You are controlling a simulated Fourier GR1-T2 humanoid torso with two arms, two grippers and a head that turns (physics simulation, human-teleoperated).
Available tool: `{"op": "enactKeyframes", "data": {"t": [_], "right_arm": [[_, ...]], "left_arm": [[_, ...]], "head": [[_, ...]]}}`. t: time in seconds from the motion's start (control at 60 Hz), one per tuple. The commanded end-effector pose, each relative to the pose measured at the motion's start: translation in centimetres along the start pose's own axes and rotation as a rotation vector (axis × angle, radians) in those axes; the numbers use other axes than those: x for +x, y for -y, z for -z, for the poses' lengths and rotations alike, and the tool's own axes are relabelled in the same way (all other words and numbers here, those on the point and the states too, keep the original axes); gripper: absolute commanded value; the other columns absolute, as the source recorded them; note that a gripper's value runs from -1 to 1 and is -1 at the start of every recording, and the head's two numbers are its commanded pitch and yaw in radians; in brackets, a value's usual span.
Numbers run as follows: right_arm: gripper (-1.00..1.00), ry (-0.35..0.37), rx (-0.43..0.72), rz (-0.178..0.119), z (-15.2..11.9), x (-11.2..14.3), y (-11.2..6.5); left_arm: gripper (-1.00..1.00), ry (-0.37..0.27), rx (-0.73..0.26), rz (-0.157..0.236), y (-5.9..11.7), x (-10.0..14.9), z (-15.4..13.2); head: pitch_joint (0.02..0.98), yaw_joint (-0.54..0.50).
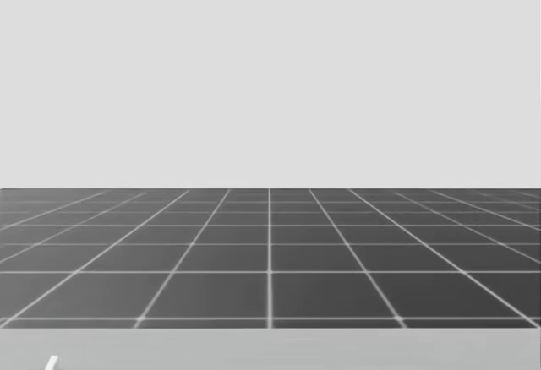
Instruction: Watch the red light. When it turns green, pick up the object.
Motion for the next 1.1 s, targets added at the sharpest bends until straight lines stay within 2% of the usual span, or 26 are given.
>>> {"op": "enactKeyframes", "data": {"t": [0.017,0.05,0.083,0.133,0.417,0.733,0.933,1.1], "right_arm": [[-1.0,0.005,-0.015,-0.004,-0.14,-0.28,0.04],[-1.0,0.006,0.007,-0.008,-0.12,-0.27,-0.01],[-1.0,0.009,0.01,0.008,-0.1,-0.21,-0.04],[-1.0,0.011,0.009,0.006,-0.06,-0.17,-0.05],[-1.0,0.0,-0.009,-0.003,0.02,-0.11,-0.02],[-1.0,-0.005,-0.012,-0.006,0.05,-0.17,-0.06],[-1.0,-0.01,-0.011,-0.01,0.14,-0.31,0.02],[-1.0,-0.01,-0.009,-0.014,0.16,-0.35,0.06]], "left_arm": [[-1.0,-0.006,0.004,0.009,-0.1,-0.36,0.24],[-1.0,-0.007,0.004,0.008,-0.1,-0.36,0.23],[-1.0,-0.007,0.004,0.008,-0.12,-0.36,0.24],[-1.0,-0.007,0.003,0.008,-0.14,-0.36,0.23],[-1.0,-0.008,0.001,0.015,-0.22,-0.47,0.31],[-1.0,-0.008,-0.004,0.021,-0.28,-0.43,0.37],[-1.0,-0.005,-0.009,0.018,-0.27,-0.33,0.28],[-1.0,-0.002,-0.011,0.017,-0.21,-0.3,0.22]], "head": [[0.094,0.0],[0.096,0.0],[0.106,0.0],[0.121,0.0],[0.342,0.01],[0.532,-0.01],[0.593,-0.02],[0.599,-0.01]]}}
